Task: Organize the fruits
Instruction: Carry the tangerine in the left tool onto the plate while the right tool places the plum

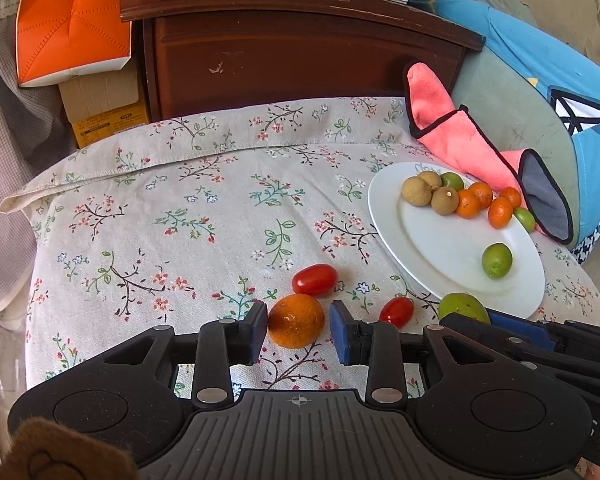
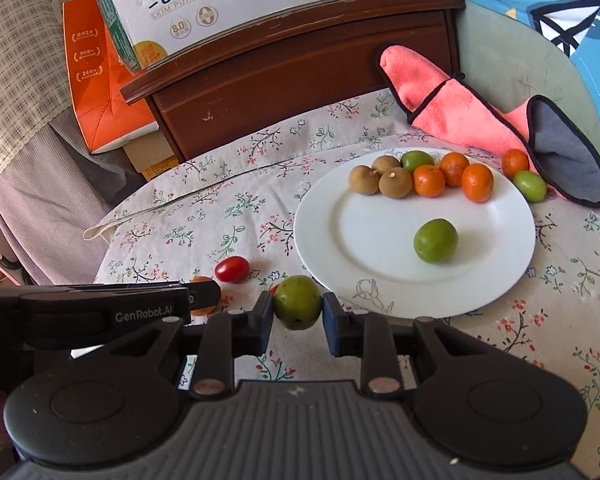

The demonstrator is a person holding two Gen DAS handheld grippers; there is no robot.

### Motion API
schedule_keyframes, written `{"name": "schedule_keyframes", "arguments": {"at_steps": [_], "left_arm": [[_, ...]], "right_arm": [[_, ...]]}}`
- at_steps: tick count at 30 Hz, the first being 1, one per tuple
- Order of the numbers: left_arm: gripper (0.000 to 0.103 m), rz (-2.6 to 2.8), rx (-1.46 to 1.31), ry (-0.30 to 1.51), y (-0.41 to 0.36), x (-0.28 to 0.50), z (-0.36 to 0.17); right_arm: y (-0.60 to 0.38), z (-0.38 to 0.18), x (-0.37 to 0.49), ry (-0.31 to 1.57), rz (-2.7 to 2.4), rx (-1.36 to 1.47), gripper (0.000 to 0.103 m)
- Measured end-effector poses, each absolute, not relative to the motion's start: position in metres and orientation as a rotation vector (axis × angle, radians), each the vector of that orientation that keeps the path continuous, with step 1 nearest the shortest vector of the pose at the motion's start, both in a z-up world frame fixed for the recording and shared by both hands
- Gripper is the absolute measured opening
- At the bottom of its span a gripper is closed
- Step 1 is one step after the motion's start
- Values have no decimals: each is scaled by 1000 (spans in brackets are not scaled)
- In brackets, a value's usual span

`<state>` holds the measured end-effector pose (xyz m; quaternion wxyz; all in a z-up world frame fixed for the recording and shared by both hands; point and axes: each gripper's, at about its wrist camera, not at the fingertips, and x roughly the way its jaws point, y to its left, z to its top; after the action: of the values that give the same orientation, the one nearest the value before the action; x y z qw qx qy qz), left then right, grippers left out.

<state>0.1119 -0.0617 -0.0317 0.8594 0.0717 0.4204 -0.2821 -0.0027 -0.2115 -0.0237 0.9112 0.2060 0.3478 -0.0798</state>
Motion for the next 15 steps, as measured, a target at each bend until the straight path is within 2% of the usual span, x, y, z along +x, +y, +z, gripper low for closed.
{"name": "schedule_keyframes", "arguments": {"at_steps": [8,15], "left_arm": [[31,-590,170,913,-66,116,-42],[30,-602,166,886,-67,110,-34]], "right_arm": [[-222,-8,-2,726,-146,465,27],[-242,13,-1,719,-109,366,27]]}}
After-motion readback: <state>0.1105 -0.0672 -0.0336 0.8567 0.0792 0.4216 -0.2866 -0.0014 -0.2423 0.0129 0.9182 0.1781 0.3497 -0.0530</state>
